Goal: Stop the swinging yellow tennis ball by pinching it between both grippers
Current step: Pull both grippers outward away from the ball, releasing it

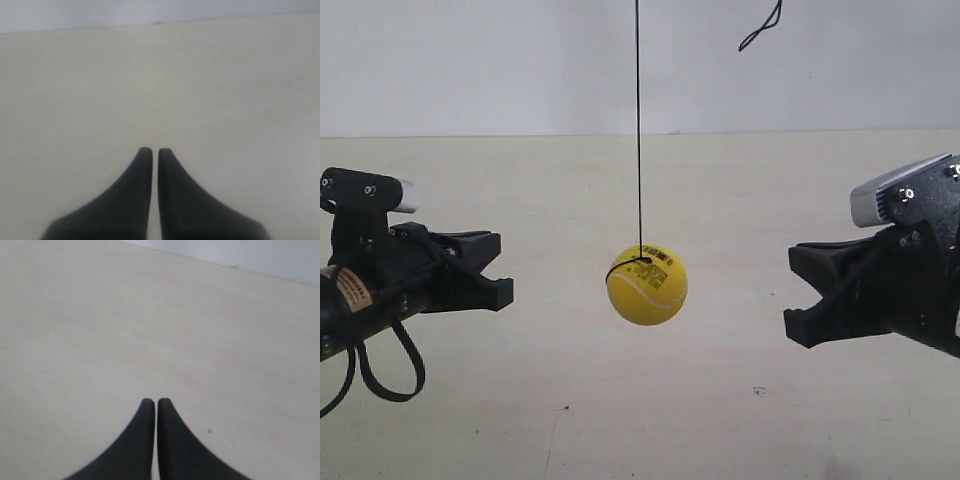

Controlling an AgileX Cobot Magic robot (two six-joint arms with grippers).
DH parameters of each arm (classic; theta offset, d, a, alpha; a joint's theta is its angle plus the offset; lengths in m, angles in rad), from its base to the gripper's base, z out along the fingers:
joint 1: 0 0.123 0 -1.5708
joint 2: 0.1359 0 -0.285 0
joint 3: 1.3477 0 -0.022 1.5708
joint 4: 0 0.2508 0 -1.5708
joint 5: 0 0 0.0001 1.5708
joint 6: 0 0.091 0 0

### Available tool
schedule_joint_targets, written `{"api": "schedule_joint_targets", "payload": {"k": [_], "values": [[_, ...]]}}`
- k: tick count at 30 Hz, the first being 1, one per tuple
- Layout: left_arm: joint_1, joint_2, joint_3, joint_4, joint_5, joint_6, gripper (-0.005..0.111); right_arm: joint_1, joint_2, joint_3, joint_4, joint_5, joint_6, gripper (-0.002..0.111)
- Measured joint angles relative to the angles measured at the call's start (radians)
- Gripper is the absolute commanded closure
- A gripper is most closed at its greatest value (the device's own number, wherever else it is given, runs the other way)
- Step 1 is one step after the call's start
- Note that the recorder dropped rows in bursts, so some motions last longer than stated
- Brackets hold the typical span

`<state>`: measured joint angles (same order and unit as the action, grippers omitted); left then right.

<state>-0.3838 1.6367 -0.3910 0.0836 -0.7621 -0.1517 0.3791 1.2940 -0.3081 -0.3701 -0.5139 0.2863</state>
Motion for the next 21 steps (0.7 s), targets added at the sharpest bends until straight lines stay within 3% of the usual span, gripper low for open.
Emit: {"api": "schedule_joint_targets", "payload": {"k": [9, 15, 21], "values": [[0.000, -0.062, 0.000, -0.063, 0.113, 0.034, 0.102, 0.000, 0.000, 0.000, 0.118, 0.048, -0.094, 0.108], [0.000, -0.187, 0.002, -0.099, 0.226, 0.089, 0.102, 0.000, -0.027, 0.000, 0.122, 0.055, -0.094, 0.108], [0.000, -0.347, 0.083, -0.114, 0.227, 0.109, 0.102, 0.000, -0.165, 0.031, 0.122, 0.056, -0.094, 0.108]]}}
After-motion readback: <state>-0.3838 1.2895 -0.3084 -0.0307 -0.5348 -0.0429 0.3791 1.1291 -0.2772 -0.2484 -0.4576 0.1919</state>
